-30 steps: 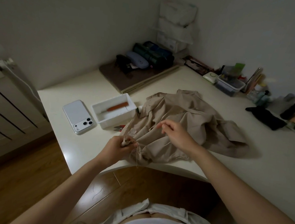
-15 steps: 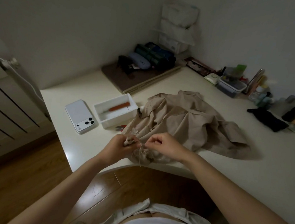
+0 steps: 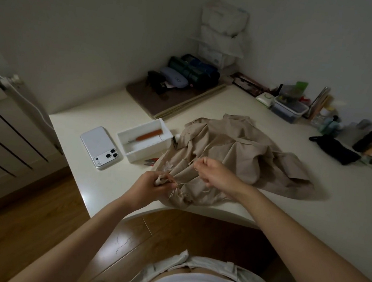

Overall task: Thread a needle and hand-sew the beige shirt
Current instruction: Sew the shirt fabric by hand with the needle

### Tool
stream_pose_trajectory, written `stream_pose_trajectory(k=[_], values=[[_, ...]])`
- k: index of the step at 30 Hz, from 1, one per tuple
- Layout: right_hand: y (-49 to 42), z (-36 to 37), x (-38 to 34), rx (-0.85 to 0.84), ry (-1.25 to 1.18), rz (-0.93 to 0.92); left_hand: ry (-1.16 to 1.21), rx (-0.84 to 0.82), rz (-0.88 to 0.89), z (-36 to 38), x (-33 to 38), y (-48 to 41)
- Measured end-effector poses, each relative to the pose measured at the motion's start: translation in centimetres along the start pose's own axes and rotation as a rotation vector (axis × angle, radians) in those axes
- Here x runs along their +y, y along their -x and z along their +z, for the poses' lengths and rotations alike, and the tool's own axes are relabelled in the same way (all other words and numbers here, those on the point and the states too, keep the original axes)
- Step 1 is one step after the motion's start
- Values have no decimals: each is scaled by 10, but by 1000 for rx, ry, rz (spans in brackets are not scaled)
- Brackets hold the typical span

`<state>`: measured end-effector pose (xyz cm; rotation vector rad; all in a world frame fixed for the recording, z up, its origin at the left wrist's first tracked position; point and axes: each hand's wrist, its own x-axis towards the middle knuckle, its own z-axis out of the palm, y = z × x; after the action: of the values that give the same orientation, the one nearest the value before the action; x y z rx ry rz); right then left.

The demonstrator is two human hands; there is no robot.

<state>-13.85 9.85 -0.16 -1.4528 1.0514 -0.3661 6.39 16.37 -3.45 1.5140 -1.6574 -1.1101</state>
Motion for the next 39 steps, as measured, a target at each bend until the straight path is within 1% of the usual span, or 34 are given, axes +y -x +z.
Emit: stream_pose_trajectory(k=[2, 3, 5, 7, 8, 10, 13, 16, 19, 22, 24, 25, 26, 28, 31, 33, 35, 37, 39], values=[[2, 0, 6, -56, 188, 45, 11, -2, 3, 0, 2, 0], [3, 0, 9, -94, 242, 60, 17, -1, 1, 0, 3, 0], [4, 2, 14, -189, 247, 73, 26, 0, -1, 0, 4, 1], [5, 3, 15, -216, 205, 62, 30, 1, 5, 0, 4, 1], [7, 2, 14, -187, 176, 56, 35, 1, 7, 0, 3, 2], [7, -1, 14, -74, 43, 77, 49, 2, 5, 0, 2, 4], [2, -8, 21, 164, -141, 160, 55, 4, 9, 1, 1, 6], [-3, -13, 30, 375, -236, 256, 59, 3, 12, 2, 2, 8], [-8, -17, 39, 528, -278, 301, 61, -4, 12, 3, 3, 9], [-11, -22, 49, 646, -272, 318, 52, -3, 27, 4, 4, 10], [-12, -23, 55, 707, -227, 303, 61, -3, 26, 3, 4, 11], [-11, -23, 57, 702, -169, 281, 68, -1, 24, 3, 5, 11], [-10, -22, 58, 665, -96, 246, 72, 0, 22, 3, 5, 11], [-4, -16, 54, 520, 23, 137, 71, -1, 20, 3, 5, 11], [9, -5, 37, 235, 24, -25, 77, -5, 23, 4, 5, 11], [13, 2, 28, 21, 32, -48, 92, -1, 26, 5, 5, 11], [12, 8, 26, -155, -20, -31, 95, -2, 25, 5, 5, 11], [9, 12, 26, -233, -78, 0, 106, -8, 19, 5, 6, 11], [8, 15, 26, -232, -61, 11, 121, -6, 10, 5, 8, 12]])
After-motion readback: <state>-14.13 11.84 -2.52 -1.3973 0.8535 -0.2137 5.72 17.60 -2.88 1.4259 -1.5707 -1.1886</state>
